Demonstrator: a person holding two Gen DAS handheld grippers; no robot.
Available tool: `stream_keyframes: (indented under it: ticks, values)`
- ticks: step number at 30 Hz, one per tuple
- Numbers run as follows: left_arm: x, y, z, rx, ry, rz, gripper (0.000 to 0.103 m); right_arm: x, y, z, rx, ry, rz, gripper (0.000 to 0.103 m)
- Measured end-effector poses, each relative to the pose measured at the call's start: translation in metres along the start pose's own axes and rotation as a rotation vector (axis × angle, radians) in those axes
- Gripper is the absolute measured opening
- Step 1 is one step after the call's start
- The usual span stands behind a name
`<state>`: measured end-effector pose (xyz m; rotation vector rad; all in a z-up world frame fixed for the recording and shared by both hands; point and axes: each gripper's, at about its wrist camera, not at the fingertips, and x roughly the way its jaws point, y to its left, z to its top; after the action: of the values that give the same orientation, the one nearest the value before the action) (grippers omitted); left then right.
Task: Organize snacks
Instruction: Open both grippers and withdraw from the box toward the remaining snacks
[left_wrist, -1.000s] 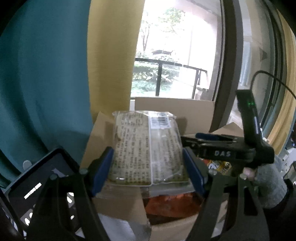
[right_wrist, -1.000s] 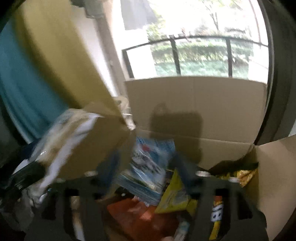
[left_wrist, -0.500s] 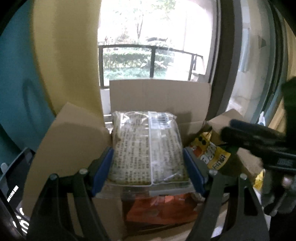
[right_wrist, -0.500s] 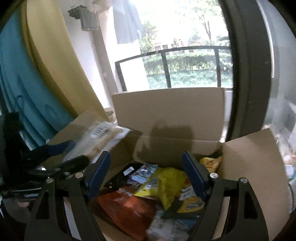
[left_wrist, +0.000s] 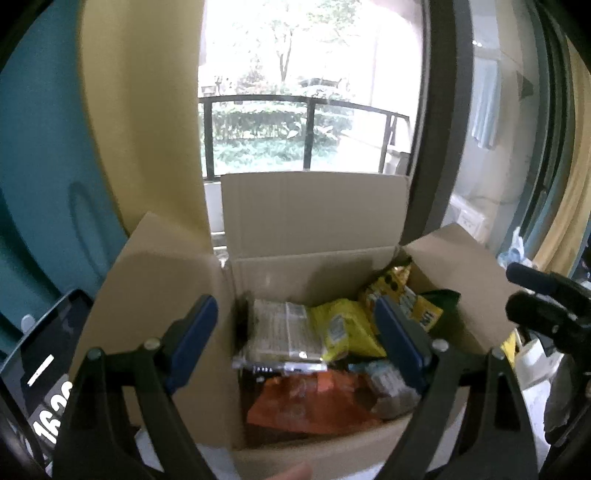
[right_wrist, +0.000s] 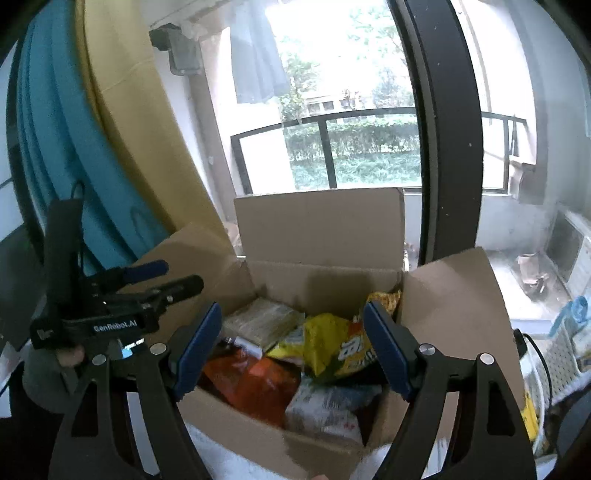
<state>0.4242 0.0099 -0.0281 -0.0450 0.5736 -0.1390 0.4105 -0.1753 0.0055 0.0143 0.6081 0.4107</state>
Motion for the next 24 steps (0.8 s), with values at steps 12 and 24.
stream_keyframes:
  ticks: [12, 24]
  values:
    - [-0.073, -0.02, -0.053, 0.006, -0.019, -0.05, 0.088, -0.054, 0.022, -0.039, 0.004, 0.015, -0.023, 0.082]
    - [-0.129, -0.038, -0.113, 0.018, -0.007, -0.086, 0.088, -0.108, 0.035, -0.104, 0.069, 0.042, -0.004, 0.082]
